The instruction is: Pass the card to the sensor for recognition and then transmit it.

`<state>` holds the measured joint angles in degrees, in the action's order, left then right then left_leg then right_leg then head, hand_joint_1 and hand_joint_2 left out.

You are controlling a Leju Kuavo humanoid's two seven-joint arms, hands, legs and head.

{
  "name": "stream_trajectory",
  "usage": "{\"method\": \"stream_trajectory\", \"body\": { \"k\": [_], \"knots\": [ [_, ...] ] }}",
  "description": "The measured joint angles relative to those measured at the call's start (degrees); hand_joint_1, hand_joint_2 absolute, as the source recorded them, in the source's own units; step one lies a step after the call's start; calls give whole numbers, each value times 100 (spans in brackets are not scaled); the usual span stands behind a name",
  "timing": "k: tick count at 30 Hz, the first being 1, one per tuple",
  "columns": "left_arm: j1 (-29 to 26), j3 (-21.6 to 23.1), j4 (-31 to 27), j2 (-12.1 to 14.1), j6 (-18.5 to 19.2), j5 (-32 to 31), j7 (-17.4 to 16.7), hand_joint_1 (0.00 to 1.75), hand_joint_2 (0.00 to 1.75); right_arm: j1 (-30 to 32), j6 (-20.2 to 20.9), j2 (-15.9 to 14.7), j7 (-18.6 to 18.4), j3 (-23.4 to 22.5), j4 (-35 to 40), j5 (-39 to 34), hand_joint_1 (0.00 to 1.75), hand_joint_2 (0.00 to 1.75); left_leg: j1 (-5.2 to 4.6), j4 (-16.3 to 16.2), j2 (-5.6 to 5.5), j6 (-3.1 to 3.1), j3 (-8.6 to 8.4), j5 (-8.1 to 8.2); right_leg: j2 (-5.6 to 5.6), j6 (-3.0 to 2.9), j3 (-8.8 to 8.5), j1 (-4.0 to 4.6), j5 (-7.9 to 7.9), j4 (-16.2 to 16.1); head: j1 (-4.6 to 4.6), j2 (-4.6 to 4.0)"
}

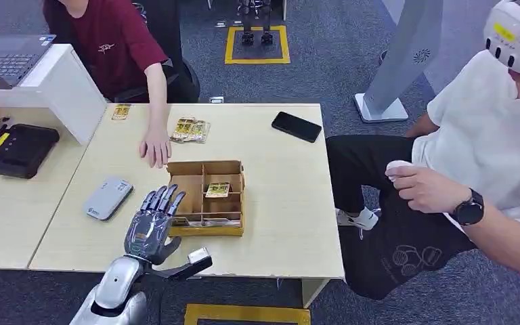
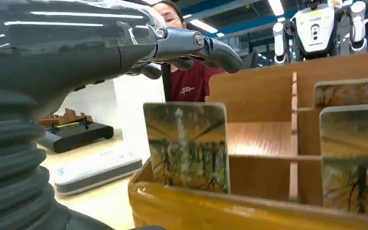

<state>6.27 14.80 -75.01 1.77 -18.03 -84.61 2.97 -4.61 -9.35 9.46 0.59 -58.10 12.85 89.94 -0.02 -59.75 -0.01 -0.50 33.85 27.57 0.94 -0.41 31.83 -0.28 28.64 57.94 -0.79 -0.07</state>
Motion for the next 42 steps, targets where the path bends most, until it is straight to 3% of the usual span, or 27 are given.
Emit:
{"method": "stream_trajectory", "body": {
  "k": [3, 4, 5, 42],
  "knots": [
    [0, 0, 39, 9, 0, -4, 7, 0, 175, 0, 0, 0, 0, 0, 0, -2, 0, 0, 0, 0, 0, 0, 0, 0, 0, 0, 0, 0, 0, 0, 0, 2],
    [0, 0, 55, 9, 2, -9, 11, 12, 175, 0, 0, 0, 0, 0, 0, 0, 0, 0, 0, 0, 0, 0, 0, 0, 0, 0, 0, 0, 0, 0, 0, 0],
    [0, 0, 70, 11, 2, -9, 11, 175, 175, 0, 0, 0, 0, 0, 0, 0, 0, 0, 0, 0, 0, 0, 0, 0, 0, 0, 0, 0, 0, 0, 0, 0],
    [55, 2, 109, 13, -52, 245, 131, 175, 175, 0, 0, 0, -15, -2, 0, 2, 0, 0, 0, 0, 1, 0, -3, 0, 1, 0, -2, 0, 0, 0, 0, 2]
  ]
}}
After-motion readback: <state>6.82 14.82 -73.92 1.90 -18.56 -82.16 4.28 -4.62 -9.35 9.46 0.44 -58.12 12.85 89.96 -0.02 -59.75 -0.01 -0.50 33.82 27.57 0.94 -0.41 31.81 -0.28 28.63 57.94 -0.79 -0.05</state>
